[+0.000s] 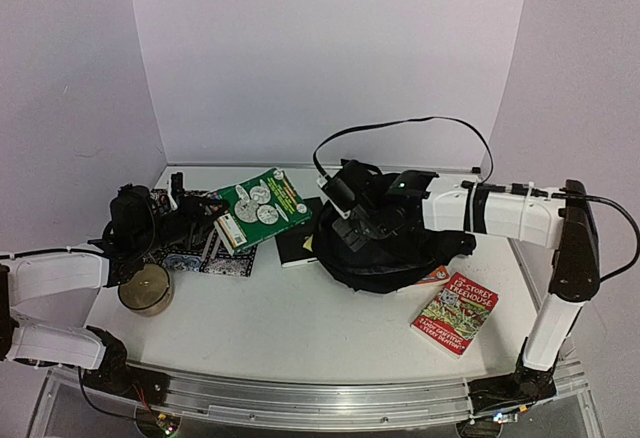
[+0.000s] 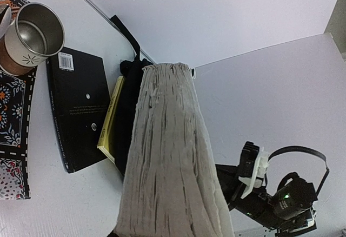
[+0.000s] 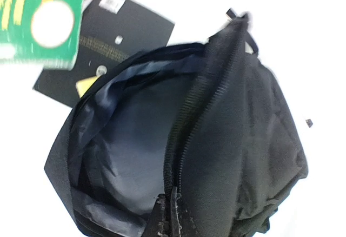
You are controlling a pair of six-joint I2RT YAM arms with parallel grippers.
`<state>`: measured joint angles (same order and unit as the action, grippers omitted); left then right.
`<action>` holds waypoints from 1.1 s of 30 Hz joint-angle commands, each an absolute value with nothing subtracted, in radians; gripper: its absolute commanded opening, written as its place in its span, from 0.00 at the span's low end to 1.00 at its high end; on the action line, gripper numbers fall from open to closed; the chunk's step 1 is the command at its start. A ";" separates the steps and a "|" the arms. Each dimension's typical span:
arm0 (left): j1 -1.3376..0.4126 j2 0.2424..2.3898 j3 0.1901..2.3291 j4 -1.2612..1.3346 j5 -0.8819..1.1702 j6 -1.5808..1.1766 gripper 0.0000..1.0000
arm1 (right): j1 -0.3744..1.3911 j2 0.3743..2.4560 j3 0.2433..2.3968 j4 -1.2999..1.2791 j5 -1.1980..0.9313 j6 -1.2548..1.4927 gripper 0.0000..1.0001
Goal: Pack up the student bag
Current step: Open the largest pocket of the student bag, then place the book in the largest pocket of the bag.
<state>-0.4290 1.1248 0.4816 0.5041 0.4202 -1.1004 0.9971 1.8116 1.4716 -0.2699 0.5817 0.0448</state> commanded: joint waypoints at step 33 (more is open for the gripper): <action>-0.730 1.625 0.965 0.577 0.346 -1.366 0.00 | 0.989 1.580 1.544 -0.031 0.581 -0.098 0.00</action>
<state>-0.7150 1.5920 0.8575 0.4675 0.3621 -1.3099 0.9825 1.6509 1.5397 -0.1560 0.5989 -0.0825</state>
